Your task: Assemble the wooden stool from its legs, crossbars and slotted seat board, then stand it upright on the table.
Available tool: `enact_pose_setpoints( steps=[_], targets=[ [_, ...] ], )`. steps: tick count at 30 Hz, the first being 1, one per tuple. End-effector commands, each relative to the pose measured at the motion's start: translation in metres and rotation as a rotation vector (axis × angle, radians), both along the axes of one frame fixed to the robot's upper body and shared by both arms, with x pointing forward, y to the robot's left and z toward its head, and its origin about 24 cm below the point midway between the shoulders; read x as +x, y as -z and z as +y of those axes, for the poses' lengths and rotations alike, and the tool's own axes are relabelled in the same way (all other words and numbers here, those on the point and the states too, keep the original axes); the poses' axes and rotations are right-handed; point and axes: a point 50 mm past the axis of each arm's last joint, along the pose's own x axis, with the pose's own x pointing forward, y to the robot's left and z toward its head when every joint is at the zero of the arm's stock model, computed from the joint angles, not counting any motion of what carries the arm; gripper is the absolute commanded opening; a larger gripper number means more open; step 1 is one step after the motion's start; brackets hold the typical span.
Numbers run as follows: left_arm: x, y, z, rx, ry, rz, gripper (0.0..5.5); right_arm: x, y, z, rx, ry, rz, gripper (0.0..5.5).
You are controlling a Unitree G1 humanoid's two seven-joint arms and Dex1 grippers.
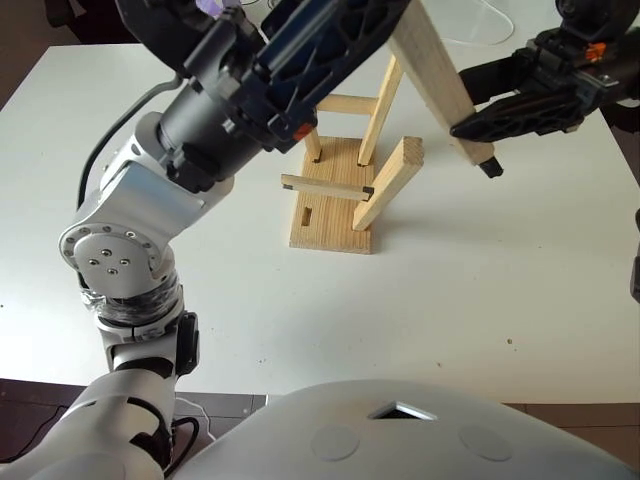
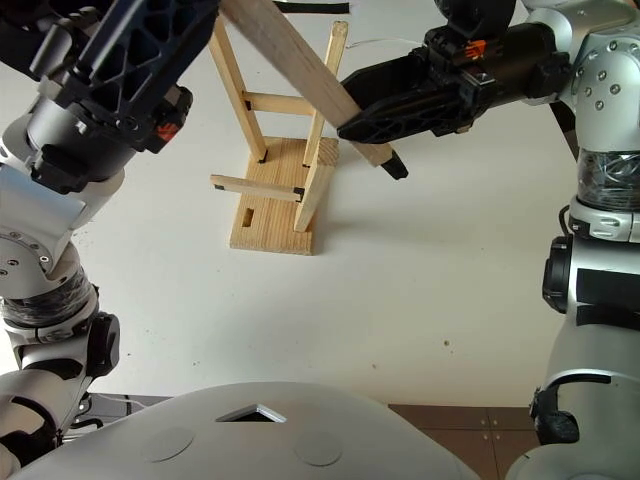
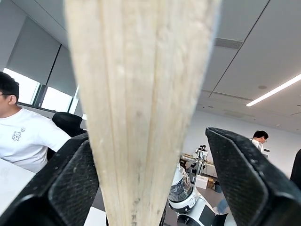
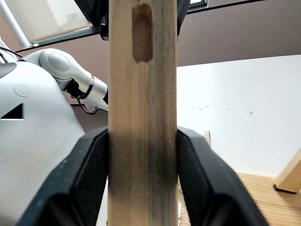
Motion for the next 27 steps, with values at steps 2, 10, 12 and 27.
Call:
enact_pose_setpoints(
  steps=[2,10,12,27],
  targets=[
    [0.002,0.006,0.005,0.033,-0.01,-0.008,3.7,0.001,-0.004,0.0,-0.011,-0.005,-0.023,2.04],
    [0.005,0.006,0.013,0.049,-0.046,-0.03,3.09,-0.002,0.003,-0.003,-0.055,-0.006,-0.048,2.04],
    [0.005,0.004,0.013,0.05,-0.044,-0.037,2.85,-0.003,0.006,-0.003,-0.063,-0.01,-0.049,2.04],
    [0.001,0.004,0.019,0.053,-0.104,-0.106,2.08,-0.001,0.009,-0.004,-0.036,0.012,-0.096,2.04]
  ],
)
